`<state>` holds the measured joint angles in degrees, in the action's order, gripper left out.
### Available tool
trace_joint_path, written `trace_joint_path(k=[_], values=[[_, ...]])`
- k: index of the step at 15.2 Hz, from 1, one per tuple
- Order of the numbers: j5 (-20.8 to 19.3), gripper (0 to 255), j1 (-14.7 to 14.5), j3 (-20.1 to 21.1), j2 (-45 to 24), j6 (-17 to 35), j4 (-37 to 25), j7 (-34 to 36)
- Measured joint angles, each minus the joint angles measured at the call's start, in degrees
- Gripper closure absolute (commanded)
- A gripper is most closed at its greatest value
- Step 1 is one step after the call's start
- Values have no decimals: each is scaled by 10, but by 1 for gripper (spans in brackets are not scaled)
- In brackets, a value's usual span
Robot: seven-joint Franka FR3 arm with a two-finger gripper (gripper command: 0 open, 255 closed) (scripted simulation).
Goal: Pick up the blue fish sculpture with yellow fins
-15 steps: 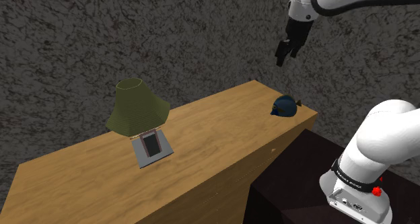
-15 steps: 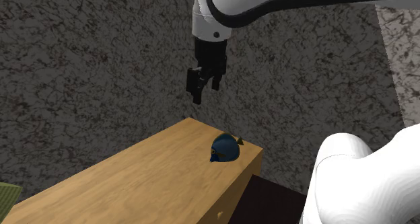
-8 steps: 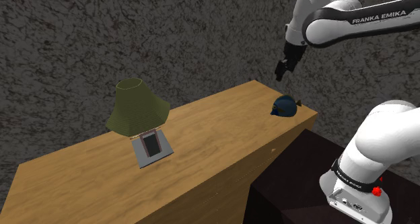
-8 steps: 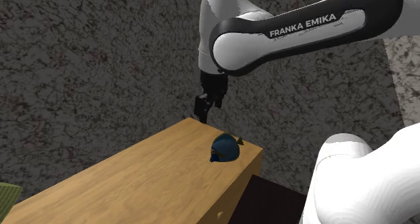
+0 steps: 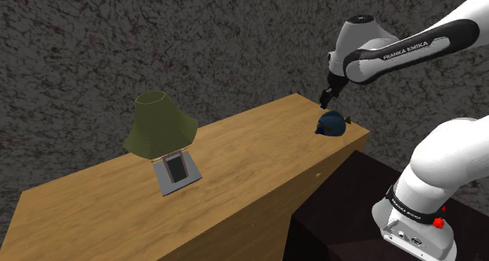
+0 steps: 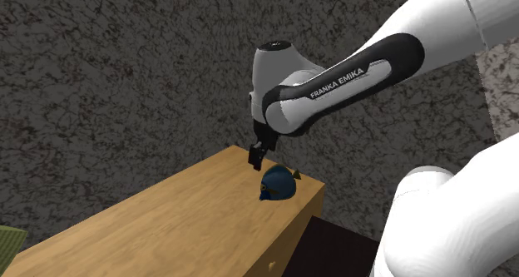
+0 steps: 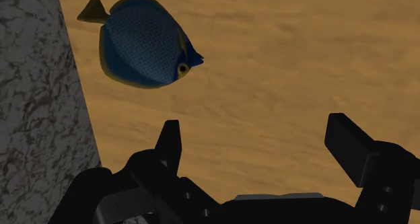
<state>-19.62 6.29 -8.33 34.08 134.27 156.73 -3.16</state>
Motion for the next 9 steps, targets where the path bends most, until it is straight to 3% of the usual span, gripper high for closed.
trace_joint_path(k=[9], values=[[-112, 0, 69, -34, -195, 225, 11, 12]])
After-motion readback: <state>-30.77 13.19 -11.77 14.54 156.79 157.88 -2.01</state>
